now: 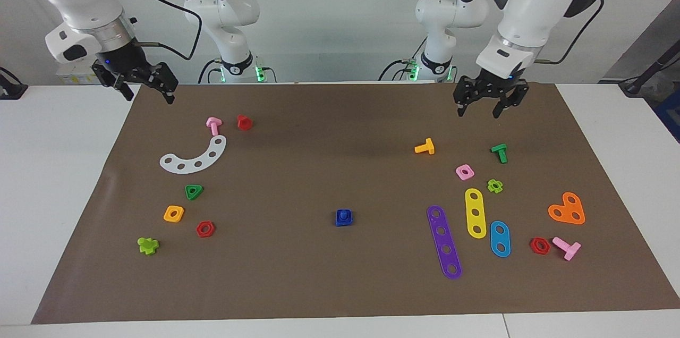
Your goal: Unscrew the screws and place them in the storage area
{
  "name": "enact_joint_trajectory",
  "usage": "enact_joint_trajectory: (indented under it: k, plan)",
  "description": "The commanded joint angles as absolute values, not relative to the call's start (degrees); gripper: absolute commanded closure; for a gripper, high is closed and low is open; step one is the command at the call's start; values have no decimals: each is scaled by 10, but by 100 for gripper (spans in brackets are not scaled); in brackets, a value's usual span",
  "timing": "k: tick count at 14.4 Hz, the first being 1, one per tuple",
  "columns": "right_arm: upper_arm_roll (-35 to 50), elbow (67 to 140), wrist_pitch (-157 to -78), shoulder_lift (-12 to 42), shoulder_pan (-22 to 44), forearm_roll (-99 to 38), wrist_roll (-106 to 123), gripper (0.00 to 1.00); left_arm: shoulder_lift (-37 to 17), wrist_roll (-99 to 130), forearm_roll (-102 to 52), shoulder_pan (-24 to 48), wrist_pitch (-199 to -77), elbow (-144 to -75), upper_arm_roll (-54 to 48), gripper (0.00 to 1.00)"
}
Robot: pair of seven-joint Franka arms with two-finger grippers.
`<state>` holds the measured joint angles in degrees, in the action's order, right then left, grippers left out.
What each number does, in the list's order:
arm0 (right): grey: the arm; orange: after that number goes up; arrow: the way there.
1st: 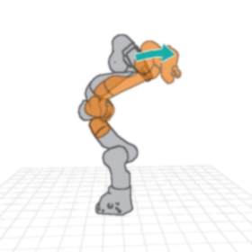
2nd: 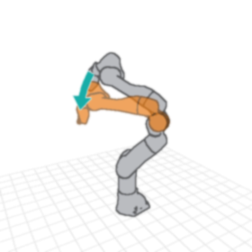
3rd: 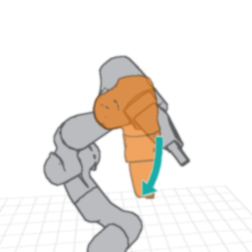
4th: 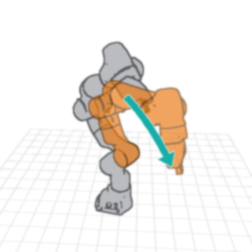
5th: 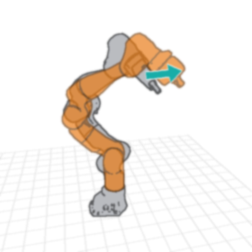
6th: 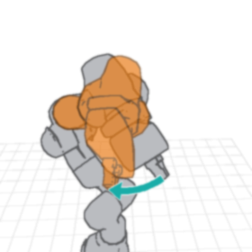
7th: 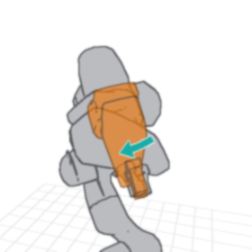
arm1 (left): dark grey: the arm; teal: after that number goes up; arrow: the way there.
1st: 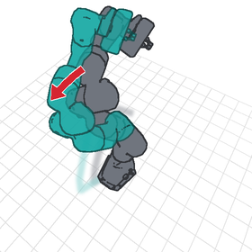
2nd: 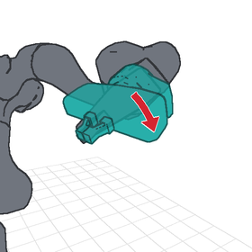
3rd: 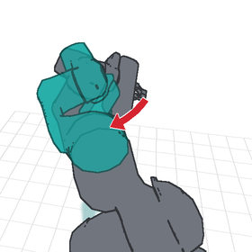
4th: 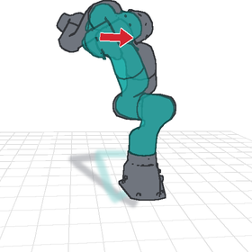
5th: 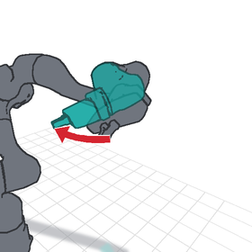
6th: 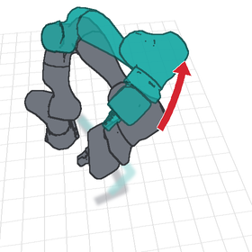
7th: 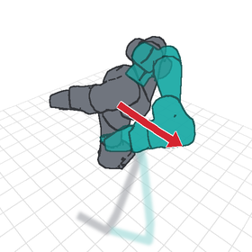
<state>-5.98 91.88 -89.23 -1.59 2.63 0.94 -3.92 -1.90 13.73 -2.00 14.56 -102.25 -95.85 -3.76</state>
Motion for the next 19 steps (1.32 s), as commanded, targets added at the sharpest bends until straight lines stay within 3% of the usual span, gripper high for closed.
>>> enact_joint_trajectory:
  k: [1, 5, 9, 19]
  plan:
    - [-54, 927, -892, -25, 20, 8, -42, 0, -123, 212, -21, 210, -1031, -860, -28, 10]
    - [-54, 927, -892, -25, 20, 8, -42, 0, -204, 232, -23, 255, -1062, -783, -26, 11]
    - [-54, 927, -891, -25, 20, 8, -42, 0, -366, 318, -9, 306, -1071, -625, -15, 12]
    - [-54, 927, -891, -25, 20, 8, -42, 0, -460, 323, 36, 357, -1171, -616, 6, 13]
